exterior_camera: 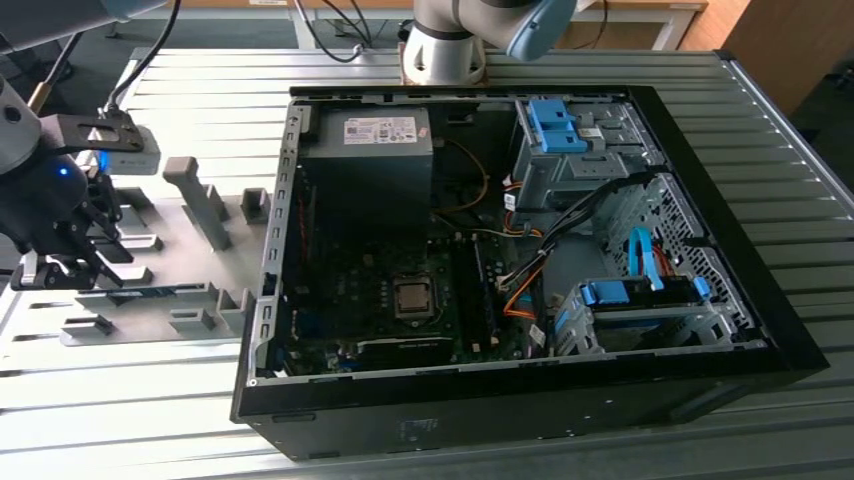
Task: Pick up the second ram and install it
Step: 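Pick up the second ram and move it above second insertion slot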
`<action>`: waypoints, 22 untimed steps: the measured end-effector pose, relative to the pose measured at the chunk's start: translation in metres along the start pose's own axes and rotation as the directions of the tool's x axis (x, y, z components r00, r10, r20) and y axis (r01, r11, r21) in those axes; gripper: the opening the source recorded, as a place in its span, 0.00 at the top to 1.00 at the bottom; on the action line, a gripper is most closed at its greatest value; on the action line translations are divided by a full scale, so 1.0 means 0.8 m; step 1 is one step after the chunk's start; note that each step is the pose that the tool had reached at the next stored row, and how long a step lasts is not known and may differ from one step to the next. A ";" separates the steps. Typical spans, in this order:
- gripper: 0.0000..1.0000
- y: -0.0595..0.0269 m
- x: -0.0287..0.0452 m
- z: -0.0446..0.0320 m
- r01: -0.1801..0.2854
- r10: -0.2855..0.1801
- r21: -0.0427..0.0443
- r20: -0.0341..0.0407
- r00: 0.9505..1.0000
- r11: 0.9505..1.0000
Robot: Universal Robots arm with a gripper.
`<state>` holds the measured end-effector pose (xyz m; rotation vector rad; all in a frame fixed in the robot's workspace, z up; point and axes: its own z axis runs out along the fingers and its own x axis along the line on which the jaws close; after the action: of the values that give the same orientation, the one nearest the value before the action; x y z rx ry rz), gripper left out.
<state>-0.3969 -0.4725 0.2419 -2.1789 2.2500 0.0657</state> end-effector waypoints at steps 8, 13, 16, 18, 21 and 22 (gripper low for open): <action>0.63 0.000 0.0005 0.0074 0.000 0.000 0.000 0.000 1.000 1.000; 0.63 -0.001 0.0026 0.0187 0.000 0.000 0.000 0.000 1.000 1.000; 0.63 -0.001 0.0032 0.0256 0.000 0.000 0.000 0.000 1.000 1.000; 0.63 -0.001 0.0034 0.0288 0.000 0.000 0.000 0.000 1.000 1.000; 0.63 -0.001 0.0035 0.0305 0.000 0.000 0.000 0.000 1.000 1.000; 0.63 -0.001 0.0035 0.0306 0.000 0.000 0.000 0.000 1.000 1.000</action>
<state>-0.3969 -0.4745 0.2173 -2.1791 2.2501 0.0658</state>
